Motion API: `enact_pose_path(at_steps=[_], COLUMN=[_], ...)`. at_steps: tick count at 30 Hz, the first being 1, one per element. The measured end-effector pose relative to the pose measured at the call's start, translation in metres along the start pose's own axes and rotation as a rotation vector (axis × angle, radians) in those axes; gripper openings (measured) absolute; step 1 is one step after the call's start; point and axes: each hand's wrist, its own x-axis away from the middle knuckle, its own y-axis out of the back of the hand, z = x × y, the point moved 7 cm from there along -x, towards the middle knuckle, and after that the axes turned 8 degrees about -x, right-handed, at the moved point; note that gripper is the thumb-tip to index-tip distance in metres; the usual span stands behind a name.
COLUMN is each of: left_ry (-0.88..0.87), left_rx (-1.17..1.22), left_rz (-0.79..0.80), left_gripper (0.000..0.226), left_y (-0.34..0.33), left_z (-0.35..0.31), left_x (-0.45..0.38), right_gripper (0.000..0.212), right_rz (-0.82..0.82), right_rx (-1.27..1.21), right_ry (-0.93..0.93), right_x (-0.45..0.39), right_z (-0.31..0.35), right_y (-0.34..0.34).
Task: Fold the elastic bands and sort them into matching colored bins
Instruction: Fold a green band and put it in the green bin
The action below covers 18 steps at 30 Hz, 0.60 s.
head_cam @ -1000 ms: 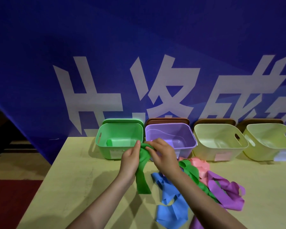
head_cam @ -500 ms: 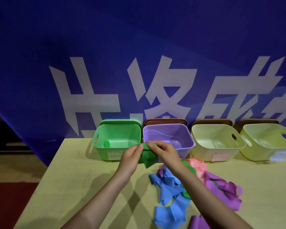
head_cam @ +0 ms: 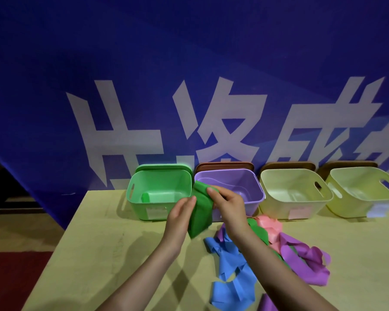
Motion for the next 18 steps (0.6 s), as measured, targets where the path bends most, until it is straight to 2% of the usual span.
enact_pose_path(at_steps=[3, 6, 10, 16, 18], left_ry=[0.007, -0.045, -0.067, -0.014, 0.004], left_rx=[-0.064, -0.231, -0.307, -0.255, -0.174], left_rz=[0.025, -0.011, -0.026, 0.107, 0.103], left_gripper=[0.022, 0.032, 0.021, 0.016, 0.017], left_y=[-0.004, 0.000, 0.006, -0.001, -0.003], left_z=[0.009, 0.013, 0.011, 0.010, 0.007], left_x=[0.004, 0.004, 0.000, 0.005, 0.008], right_gripper=[0.013, 0.015, 0.016, 0.019, 0.016], right_rz=[-0.065, -0.111, -0.145, -0.204, -0.162], right_rx=[-0.092, -0.112, -0.115, 0.144, 0.296], right_ry=[-0.055, -0.068, -0.091, 0.070, 0.203], right_x=[-0.003, -0.005, -0.002, -0.008, -0.006], right_z=[-0.004, -0.008, -0.017, -0.015, -0.005], right_y=[0.004, 0.009, 0.016, 0.032, 0.027])
